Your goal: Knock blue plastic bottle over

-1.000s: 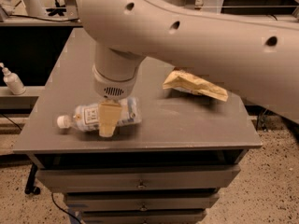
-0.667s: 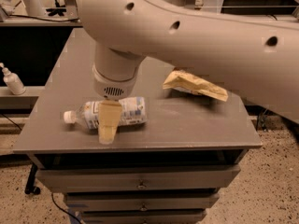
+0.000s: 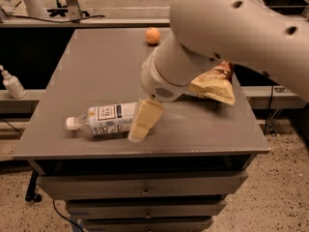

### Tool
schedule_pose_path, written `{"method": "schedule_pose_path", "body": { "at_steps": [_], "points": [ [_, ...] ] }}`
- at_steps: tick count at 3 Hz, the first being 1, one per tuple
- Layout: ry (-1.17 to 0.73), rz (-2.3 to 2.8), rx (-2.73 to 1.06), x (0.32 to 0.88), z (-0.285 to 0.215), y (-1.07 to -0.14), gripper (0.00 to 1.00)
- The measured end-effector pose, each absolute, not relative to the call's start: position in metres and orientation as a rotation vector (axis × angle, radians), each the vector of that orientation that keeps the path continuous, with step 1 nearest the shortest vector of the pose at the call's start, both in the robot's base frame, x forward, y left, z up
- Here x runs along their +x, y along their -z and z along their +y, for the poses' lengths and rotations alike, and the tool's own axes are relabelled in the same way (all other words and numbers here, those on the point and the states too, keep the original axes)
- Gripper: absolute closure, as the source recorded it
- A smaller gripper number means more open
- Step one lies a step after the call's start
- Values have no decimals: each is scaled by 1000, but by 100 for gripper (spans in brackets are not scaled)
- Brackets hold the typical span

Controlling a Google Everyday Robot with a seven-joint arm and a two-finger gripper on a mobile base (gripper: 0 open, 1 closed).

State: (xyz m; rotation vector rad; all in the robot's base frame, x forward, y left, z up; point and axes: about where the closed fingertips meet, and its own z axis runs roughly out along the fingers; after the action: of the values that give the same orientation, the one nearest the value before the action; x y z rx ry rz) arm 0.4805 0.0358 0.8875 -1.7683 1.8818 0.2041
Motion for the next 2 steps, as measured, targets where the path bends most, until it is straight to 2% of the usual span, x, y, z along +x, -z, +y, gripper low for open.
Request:
{"method": "schedule_pose_path", "body": {
  "at_steps": [2],
  "points": [
    [-332, 1820, -1517, 479, -72, -919, 0]
  ]
}}
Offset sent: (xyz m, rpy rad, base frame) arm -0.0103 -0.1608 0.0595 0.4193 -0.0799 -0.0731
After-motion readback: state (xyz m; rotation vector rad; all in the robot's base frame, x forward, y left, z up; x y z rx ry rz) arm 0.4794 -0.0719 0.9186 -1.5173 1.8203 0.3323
